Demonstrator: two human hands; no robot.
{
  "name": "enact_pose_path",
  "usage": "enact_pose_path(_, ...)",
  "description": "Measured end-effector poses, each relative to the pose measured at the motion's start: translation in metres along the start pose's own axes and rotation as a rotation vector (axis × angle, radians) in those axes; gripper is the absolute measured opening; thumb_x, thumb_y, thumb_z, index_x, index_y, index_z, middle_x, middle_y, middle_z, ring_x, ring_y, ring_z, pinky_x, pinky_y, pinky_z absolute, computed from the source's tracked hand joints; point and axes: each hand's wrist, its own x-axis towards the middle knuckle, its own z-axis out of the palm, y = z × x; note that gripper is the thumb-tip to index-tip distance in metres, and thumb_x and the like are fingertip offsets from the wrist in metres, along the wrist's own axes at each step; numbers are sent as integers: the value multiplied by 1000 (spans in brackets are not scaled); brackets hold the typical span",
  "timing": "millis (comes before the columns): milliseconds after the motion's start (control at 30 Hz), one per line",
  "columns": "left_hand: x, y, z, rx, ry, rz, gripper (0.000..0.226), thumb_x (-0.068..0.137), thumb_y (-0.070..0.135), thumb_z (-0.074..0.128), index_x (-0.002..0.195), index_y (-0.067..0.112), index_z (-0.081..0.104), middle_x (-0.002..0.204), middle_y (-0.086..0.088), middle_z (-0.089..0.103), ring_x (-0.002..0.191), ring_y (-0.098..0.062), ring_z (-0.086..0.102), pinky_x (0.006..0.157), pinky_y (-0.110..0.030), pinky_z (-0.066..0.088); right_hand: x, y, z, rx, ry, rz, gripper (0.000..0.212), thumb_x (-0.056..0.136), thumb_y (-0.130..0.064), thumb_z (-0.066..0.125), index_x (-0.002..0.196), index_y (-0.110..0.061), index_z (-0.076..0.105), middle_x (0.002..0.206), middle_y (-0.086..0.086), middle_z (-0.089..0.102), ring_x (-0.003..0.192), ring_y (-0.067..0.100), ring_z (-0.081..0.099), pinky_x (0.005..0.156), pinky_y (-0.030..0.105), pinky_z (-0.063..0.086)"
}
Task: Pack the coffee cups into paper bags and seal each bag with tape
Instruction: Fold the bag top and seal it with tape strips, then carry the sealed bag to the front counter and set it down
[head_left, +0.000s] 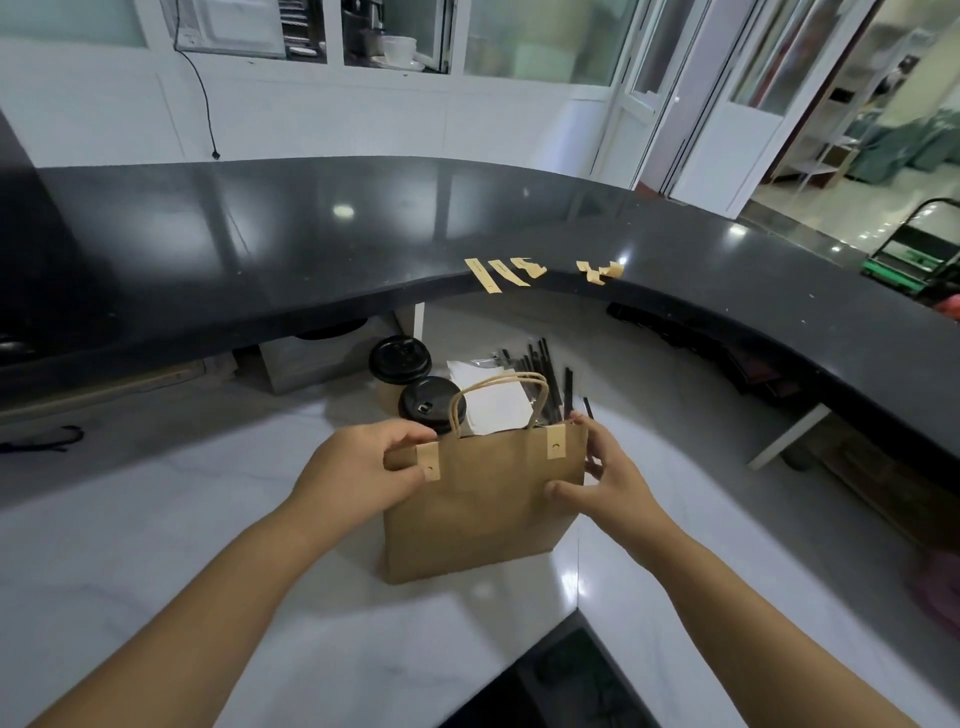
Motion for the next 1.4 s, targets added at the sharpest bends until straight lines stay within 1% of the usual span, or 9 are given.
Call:
enact_pose_path(133,-5,0,7,-193,-120,44,25,78,17,75,95,35,70,89,17,71,84,7,63,77,-13,49,-16,13,6,-53,80,2,90,74,-11,79,144,-36,27,134,-21,42,127,11,39,107,34,37)
enact_pose_path(300,-16,7,18,-275,-270,91,30,88,13,64,111,32,61,71,31,63,71,21,55,66,0,38,-38,26,16,-23,176,104,109,74,-20,81,152,-29,4,158,-6,13,143,16,20,114,40,26)
enact_pose_path(467,-22,21,32,-349,-431,134,27,92,16,56,115,31,52,98,37,56,82,31,49,71,3,36,-58,28,30,19,209,115,96,78,-26,78,146,-30,10,142,-14,25,131,9,28,108,31,29)
enact_pose_path(667,-24,4,44,-417,-575,115,86,68,87,37,135,35,48,136,17,51,124,4,46,108,-21,34,-72,31,41,88,266,270,106,84,-42,67,150,-24,-14,161,-3,-3,147,20,8,118,46,19)
enact_pose_path(800,-27,4,49,-500,-538,18,57,88,69,16,126,43,49,127,28,52,114,19,44,103,-12,32,-82,31,51,174,209,365,90,91,-49,52,151,-25,-10,161,1,6,145,23,21,115,44,27)
enact_pose_path(867,-28,2,54,-523,-538,-35,51,88,60,19,128,43,44,129,27,48,119,12,43,99,-11,30,-88,32,59,187,189,388,86,90,-55,46,152,-25,-7,160,0,10,142,25,26,115,43,28)
enact_pose_path(1067,-30,-15,71,-584,-563,-147,67,84,64,37,144,36,31,142,20,35,128,-3,35,106,-26,25,-100,35,78,313,162,419,99,71,-68,40,152,-25,2,156,-1,23,139,24,33,115,44,29)
enact_pose_path(1233,-35,-20,78,-694,-620,-123,53,89,57,48,137,36,43,129,15,58,115,-2,57,94,-24,44,-106,40,85,420,139,380,87,74,-66,40,149,-27,18,132,-10,42,123,15,42,107,34,34)
enact_pose_path(1400,-39,-14,83,-711,-648,-89,71,72,64,56,137,38,42,128,16,59,115,-3,57,90,-24,44,-108,42,83,515,195,347,83,74,-62,41,147,-23,27,130,-7,48,106,3,50,96,26,43)
